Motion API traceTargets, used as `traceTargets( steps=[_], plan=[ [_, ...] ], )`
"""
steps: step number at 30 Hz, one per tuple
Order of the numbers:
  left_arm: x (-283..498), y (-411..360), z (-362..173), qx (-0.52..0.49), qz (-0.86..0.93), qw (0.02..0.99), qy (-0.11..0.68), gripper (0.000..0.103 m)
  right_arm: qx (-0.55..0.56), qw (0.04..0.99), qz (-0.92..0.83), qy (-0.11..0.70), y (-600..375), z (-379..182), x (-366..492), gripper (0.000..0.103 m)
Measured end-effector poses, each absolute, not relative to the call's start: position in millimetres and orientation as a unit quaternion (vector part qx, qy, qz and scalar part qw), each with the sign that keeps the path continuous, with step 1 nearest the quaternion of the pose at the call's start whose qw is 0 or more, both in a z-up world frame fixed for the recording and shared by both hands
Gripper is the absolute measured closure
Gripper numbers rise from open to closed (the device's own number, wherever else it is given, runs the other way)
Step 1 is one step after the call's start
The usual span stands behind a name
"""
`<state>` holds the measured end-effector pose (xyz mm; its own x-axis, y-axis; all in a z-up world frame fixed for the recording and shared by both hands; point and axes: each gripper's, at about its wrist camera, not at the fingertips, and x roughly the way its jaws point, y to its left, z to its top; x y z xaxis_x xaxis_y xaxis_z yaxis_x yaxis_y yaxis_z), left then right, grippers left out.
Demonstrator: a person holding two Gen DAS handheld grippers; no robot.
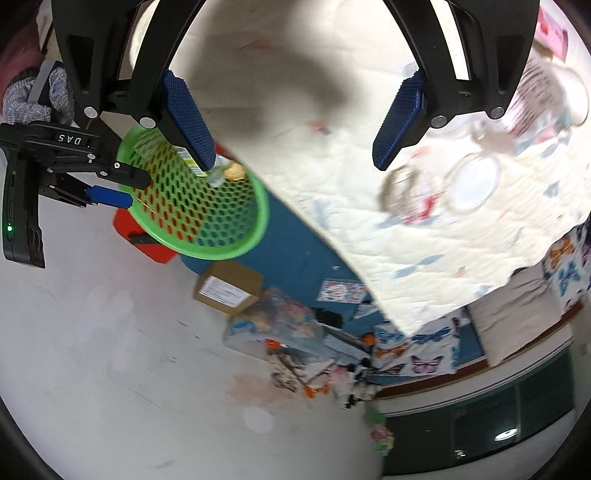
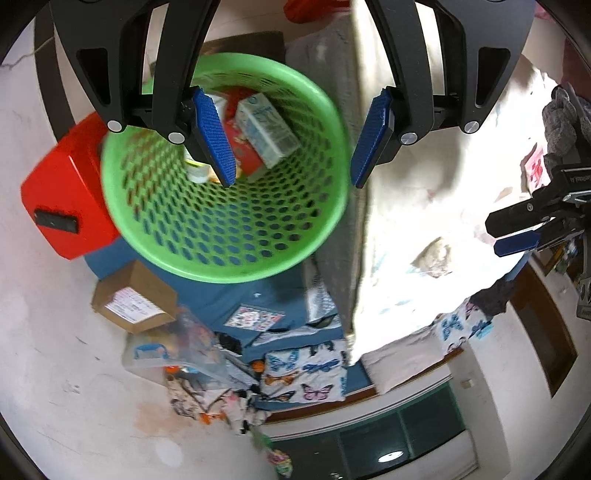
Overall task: Collect trash
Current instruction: 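Move both grippers back over the mattress toward the remaining trash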
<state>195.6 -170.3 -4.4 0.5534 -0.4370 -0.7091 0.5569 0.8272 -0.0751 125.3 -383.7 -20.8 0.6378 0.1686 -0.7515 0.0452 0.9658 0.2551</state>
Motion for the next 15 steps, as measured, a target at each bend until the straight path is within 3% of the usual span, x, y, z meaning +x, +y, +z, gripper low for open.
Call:
traceTargets(
  steps=[15],
  plan=[
    [182,-53,-4,0.016,-0.185,0.908,0.376,0.019,0.085,0.891,0.120,0.430,-292,-15,175,0.038]
  ],
)
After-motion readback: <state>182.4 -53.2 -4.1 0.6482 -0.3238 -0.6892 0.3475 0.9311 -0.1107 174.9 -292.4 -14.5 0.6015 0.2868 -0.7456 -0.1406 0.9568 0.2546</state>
